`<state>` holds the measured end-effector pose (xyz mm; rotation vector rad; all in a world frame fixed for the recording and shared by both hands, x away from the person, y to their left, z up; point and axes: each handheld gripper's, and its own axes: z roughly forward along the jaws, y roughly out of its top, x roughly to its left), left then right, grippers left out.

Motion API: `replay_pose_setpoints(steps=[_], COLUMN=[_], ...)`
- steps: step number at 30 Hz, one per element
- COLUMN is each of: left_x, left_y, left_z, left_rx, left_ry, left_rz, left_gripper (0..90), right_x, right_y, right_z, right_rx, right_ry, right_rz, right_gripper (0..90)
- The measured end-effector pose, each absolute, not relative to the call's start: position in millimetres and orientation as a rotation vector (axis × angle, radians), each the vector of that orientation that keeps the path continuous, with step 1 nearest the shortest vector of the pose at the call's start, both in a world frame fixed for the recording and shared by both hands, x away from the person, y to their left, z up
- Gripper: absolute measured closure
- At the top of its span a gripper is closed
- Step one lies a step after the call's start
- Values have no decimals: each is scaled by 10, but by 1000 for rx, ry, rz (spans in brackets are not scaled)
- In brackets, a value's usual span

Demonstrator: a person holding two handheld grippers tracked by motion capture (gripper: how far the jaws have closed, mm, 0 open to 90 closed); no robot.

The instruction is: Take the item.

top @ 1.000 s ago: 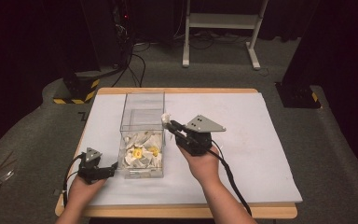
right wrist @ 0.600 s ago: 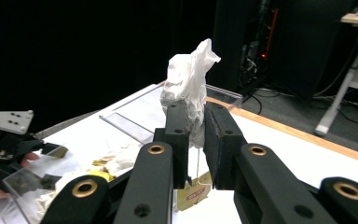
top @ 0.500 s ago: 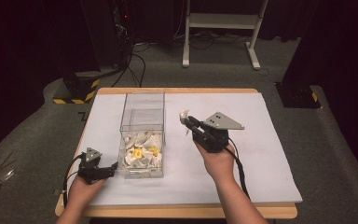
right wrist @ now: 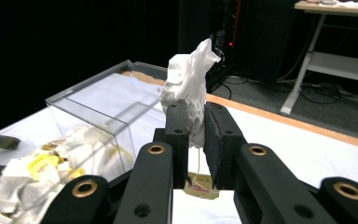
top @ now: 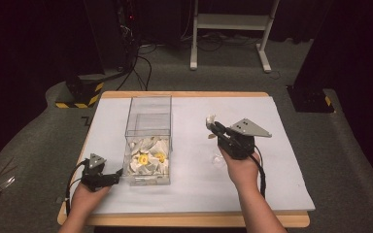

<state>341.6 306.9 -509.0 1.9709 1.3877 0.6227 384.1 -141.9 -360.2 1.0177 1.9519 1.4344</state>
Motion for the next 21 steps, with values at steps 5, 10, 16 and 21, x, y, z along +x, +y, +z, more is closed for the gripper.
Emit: replay_pose_setpoints(steps=[5,10,16,21], left_x=[3414,3412,3414,3413], left_y=[3068,3067,3066,3066], left_z=[-5090,-5089,-5090,-5090], left_rx=[1971,1972,1970,1970], left_ry=[1387,1389,1388,1388], left_rz=[625,624,624,624], left_gripper=[162,163,163,162], right_x=[3842,3797,3762,3751], right_y=[-1486,-1594,-1683,-1707], right_z=[-3681,-3841,-4017,-4120], right_rx=[1041,1074,1115,1131], right_ry=[1954,1967,1989,2008], right_rz=[1420,1389,1352,1332], right_gripper=[804,804,803,803])
